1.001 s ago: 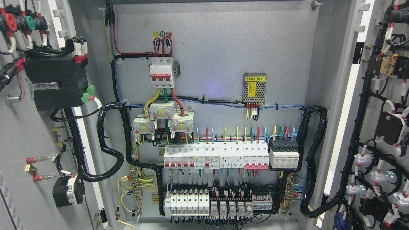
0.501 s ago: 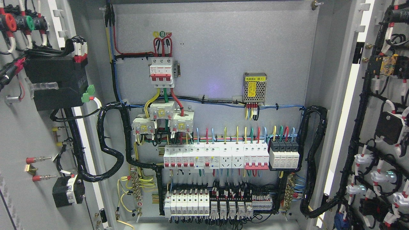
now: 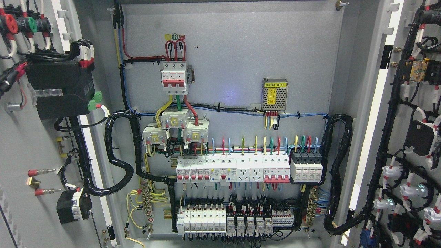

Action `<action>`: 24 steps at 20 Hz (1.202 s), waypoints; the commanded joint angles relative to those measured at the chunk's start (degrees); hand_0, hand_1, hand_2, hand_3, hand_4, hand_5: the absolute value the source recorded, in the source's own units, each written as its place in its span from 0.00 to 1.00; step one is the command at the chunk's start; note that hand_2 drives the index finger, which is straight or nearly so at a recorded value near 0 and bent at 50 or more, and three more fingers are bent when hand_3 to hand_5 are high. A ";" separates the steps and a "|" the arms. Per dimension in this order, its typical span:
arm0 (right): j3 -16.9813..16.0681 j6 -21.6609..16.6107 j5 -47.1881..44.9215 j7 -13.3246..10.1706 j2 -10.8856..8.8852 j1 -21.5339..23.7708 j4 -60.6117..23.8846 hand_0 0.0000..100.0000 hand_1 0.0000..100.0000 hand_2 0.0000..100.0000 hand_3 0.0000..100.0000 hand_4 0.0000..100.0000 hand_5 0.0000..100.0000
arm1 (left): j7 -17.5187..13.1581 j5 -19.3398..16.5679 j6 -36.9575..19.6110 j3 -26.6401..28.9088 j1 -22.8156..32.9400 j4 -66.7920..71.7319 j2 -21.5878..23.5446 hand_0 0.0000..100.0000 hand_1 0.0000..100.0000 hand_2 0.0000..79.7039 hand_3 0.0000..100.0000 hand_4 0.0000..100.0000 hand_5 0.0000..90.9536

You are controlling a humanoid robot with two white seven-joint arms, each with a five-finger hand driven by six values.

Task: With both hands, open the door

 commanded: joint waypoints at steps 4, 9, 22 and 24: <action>-1.71 -1.46 -0.07 -0.09 -2.72 -1.31 -3.82 0.00 0.00 0.00 0.00 0.00 0.00 | 0.01 2.70 -0.94 3.04 -4.96 -1.90 0.45 0.00 0.00 0.00 0.00 0.04 0.00; -1.71 -3.49 -1.03 -0.09 -4.92 -1.66 -3.73 0.00 0.00 0.00 0.00 0.00 0.00 | 0.01 3.57 -1.38 2.95 -7.24 -1.99 0.36 0.00 0.00 0.00 0.00 0.04 0.00; -3.55 -3.40 -8.41 0.09 -8.52 -2.46 -1.71 0.00 0.00 0.00 0.00 0.00 0.00 | 0.01 5.77 -3.84 3.04 -8.92 -1.99 1.41 0.00 0.00 0.00 0.00 0.04 0.00; -4.08 -3.49 -10.60 0.18 -9.66 -2.46 -1.45 0.00 0.00 0.00 0.00 0.00 0.00 | 0.01 6.82 -3.84 3.04 -9.00 -1.90 2.03 0.00 0.00 0.00 0.00 0.04 0.00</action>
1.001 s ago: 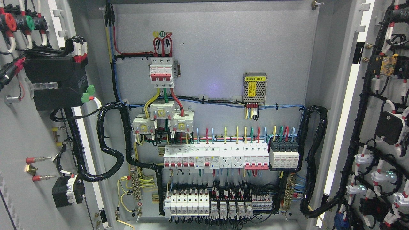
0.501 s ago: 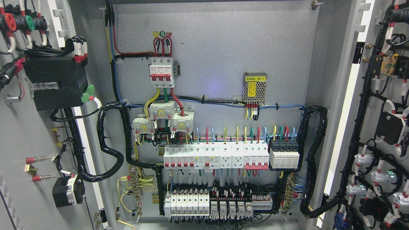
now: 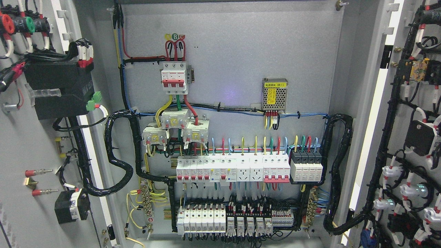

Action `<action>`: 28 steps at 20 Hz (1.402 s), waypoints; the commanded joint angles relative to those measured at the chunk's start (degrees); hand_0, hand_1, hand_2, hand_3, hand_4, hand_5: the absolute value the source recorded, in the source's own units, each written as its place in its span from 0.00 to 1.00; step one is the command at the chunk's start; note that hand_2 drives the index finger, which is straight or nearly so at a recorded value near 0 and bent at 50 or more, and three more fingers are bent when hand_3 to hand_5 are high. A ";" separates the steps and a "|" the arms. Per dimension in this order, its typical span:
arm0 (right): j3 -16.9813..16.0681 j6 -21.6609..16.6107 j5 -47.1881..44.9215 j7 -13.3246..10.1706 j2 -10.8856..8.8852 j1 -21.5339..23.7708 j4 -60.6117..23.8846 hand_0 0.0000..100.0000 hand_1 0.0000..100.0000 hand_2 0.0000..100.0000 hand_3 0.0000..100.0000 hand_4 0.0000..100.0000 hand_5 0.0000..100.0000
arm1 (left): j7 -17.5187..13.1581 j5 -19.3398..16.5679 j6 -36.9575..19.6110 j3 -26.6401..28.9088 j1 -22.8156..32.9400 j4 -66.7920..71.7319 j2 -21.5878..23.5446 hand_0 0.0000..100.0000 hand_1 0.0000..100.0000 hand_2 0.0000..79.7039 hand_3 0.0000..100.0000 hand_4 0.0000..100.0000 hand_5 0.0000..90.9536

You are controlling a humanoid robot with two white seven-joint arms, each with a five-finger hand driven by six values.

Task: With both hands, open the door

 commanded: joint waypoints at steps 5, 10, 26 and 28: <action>-1.62 -3.46 -6.87 0.50 -5.84 0.00 1.04 0.00 0.00 0.00 0.00 0.00 0.00 | -0.02 3.33 -0.18 2.27 -0.42 -0.06 1.62 0.00 0.00 0.00 0.00 0.04 0.00; -1.54 -3.46 -7.31 3.23 -6.19 0.09 1.56 0.00 0.00 0.00 0.00 0.00 0.00 | -0.02 4.91 -0.18 3.76 -0.51 -0.06 2.06 0.00 0.00 0.00 0.00 0.04 0.00; -3.29 -3.90 -9.42 3.40 -7.95 0.35 4.20 0.00 0.00 0.00 0.00 0.00 0.00 | -0.02 13.26 -3.08 10.61 -0.07 0.38 5.57 0.00 0.00 0.00 0.00 0.04 0.00; -3.38 -3.90 -9.59 3.40 -7.95 -0.26 5.34 0.00 0.00 0.00 0.00 0.00 0.00 | -0.02 14.58 -3.08 11.67 0.11 0.47 5.93 0.00 0.00 0.00 0.00 0.04 0.00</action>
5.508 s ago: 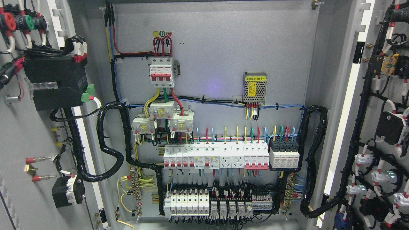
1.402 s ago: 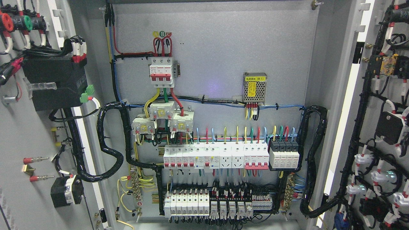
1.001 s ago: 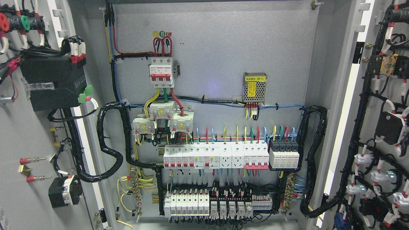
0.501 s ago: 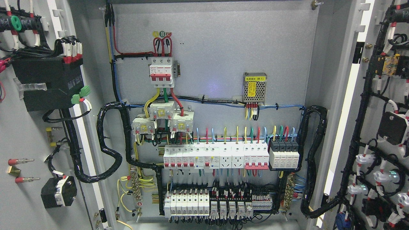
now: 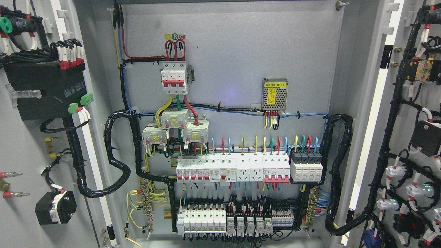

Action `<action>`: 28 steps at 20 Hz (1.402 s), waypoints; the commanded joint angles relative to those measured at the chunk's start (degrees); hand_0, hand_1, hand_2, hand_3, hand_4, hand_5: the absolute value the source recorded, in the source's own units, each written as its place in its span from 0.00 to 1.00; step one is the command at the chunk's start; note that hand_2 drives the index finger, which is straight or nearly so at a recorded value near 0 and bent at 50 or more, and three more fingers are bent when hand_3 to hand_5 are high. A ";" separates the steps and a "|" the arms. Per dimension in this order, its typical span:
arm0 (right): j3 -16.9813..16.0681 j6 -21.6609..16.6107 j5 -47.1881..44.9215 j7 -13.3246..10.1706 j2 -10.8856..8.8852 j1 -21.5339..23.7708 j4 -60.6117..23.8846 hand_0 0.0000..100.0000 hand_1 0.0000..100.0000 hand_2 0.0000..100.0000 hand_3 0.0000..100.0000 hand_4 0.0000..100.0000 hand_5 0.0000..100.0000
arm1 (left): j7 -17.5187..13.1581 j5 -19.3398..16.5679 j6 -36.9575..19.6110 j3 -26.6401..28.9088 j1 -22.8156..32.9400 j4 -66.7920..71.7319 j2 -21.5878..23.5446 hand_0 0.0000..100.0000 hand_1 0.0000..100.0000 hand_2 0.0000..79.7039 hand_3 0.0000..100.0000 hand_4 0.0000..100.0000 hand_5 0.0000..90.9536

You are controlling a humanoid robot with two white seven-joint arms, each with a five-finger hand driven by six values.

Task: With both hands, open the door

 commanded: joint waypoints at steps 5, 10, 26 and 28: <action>-2.46 -3.93 -2.86 -0.02 -1.59 -0.63 4.30 0.00 0.00 0.00 0.00 0.00 0.00 | -0.13 5.09 -2.22 6.40 0.84 0.36 2.55 0.00 0.00 0.00 0.00 0.04 0.00; -4.40 -5.33 -3.83 0.07 -1.68 -0.55 4.39 0.00 0.00 0.00 0.00 0.00 0.00 | -0.13 6.67 -2.75 8.33 1.01 1.41 3.16 0.00 0.00 0.00 0.00 0.04 0.00; -6.94 -6.75 -4.09 2.09 -2.56 -0.46 5.53 0.00 0.00 0.00 0.00 0.00 0.00 | -0.13 11.24 -2.05 14.13 0.93 8.00 5.45 0.00 0.00 0.00 0.00 0.04 0.00; -6.94 -6.75 -6.98 2.09 -2.56 -0.46 5.88 0.00 0.00 0.00 0.00 0.00 0.00 | -0.13 11.42 -1.70 15.01 0.84 9.40 6.06 0.00 0.00 0.00 0.00 0.04 0.00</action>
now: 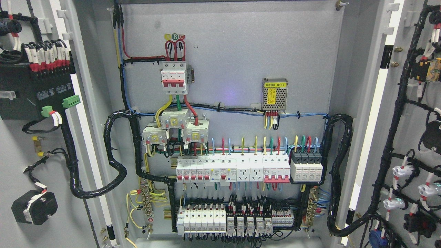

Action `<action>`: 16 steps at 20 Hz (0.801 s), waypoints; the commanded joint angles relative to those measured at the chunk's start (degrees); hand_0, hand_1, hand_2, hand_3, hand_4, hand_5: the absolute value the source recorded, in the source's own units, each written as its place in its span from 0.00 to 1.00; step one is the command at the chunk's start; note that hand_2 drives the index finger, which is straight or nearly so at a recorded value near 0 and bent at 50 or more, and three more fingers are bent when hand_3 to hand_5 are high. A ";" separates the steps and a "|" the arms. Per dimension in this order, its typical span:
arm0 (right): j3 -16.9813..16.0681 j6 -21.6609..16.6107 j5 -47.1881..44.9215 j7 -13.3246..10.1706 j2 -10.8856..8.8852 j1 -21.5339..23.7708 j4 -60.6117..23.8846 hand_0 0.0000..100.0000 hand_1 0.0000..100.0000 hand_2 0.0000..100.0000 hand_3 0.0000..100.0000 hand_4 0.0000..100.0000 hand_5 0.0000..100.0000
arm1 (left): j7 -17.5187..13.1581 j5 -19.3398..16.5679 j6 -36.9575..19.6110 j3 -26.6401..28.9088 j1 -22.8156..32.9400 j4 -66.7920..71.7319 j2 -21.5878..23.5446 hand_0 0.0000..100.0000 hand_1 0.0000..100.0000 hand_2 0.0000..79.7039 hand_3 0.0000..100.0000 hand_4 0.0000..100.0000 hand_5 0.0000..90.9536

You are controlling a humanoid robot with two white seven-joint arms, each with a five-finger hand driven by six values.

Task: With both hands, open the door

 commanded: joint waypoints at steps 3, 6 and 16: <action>-2.27 -6.77 -5.73 0.01 -1.28 -0.09 1.77 0.00 0.00 0.00 0.00 0.00 0.00 | 0.01 1.45 -1.05 5.23 -0.78 7.12 2.11 0.00 0.00 0.00 0.00 0.04 0.00; -2.71 -6.85 -5.73 0.79 -1.37 -0.09 1.95 0.00 0.00 0.00 0.00 0.00 0.00 | 0.01 1.62 -0.96 5.59 -1.40 9.58 3.07 0.00 0.00 0.00 0.00 0.04 0.00; -4.02 -6.85 -6.70 5.28 -1.37 -0.27 3.44 0.00 0.00 0.00 0.00 0.00 0.00 | 0.09 4.26 9.41 7.96 -5.79 13.01 5.80 0.00 0.00 0.00 0.00 0.04 0.00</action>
